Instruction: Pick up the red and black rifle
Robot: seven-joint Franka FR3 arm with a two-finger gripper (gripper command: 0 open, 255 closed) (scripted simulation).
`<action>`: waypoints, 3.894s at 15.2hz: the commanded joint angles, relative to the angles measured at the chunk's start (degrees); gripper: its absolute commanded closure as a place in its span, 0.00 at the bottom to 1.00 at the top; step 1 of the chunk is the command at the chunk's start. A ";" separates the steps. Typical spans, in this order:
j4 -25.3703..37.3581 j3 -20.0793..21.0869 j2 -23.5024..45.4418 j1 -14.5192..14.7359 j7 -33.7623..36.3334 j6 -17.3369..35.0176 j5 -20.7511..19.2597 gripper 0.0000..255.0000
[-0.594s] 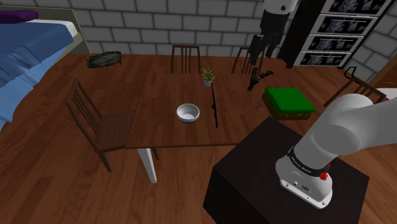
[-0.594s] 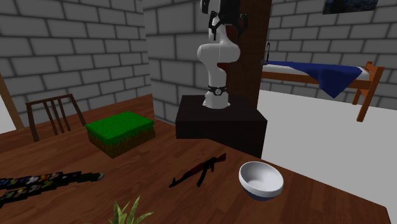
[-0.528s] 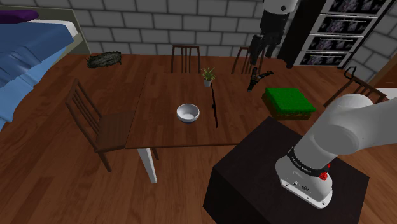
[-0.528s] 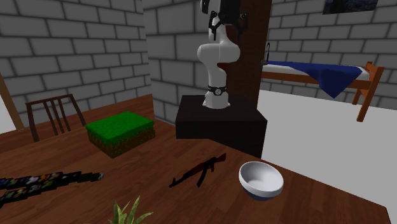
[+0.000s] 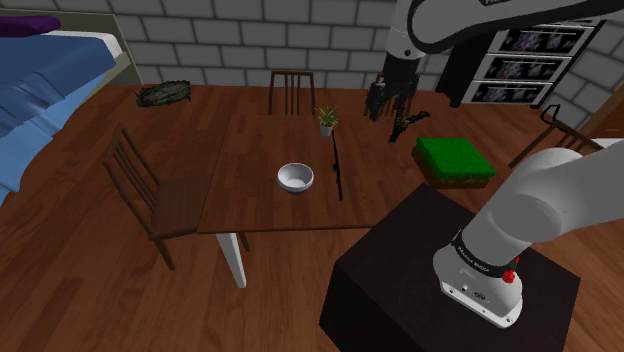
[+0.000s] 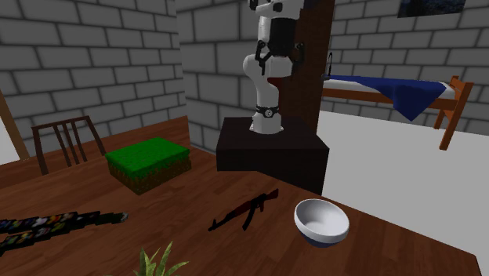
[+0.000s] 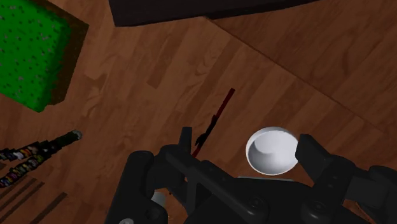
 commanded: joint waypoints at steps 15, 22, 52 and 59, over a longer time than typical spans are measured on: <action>0.89 0.70 33.28 -5.54 14.84 36.09 -4.00 0.00; 8.68 -1.47 50.18 -6.09 22.55 46.69 -7.73 0.00; 19.56 -4.49 67.81 -5.27 27.54 54.91 -7.99 1.00; 18.09 -3.70 62.38 -5.90 26.70 50.95 -7.46 1.00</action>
